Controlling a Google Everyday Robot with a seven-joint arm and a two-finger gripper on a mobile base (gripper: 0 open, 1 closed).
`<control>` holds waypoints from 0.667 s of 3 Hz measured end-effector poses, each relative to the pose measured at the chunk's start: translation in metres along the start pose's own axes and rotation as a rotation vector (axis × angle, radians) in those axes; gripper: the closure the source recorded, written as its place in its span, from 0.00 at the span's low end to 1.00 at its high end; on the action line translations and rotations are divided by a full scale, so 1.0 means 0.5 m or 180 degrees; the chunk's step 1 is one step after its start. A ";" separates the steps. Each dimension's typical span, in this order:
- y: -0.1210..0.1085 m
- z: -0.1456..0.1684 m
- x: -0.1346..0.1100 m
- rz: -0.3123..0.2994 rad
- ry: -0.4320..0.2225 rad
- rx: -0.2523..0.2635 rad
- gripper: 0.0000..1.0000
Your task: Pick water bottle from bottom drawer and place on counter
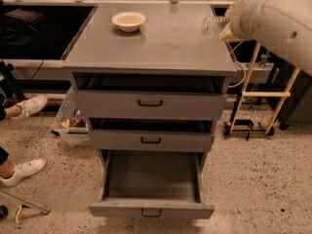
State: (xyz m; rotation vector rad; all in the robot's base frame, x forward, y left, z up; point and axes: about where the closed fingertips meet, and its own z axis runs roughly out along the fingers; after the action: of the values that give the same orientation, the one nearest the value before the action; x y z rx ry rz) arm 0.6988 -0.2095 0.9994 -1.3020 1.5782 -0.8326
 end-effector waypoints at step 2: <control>-0.052 0.022 -0.046 0.0122 -0.0005 0.0029 1.00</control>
Offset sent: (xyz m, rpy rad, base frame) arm 0.0350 0.0147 0.0091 0.0744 0.0101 -0.0184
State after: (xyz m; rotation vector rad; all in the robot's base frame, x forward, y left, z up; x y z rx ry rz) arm 0.7196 -0.1924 1.0240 -1.2617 1.5916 -0.8140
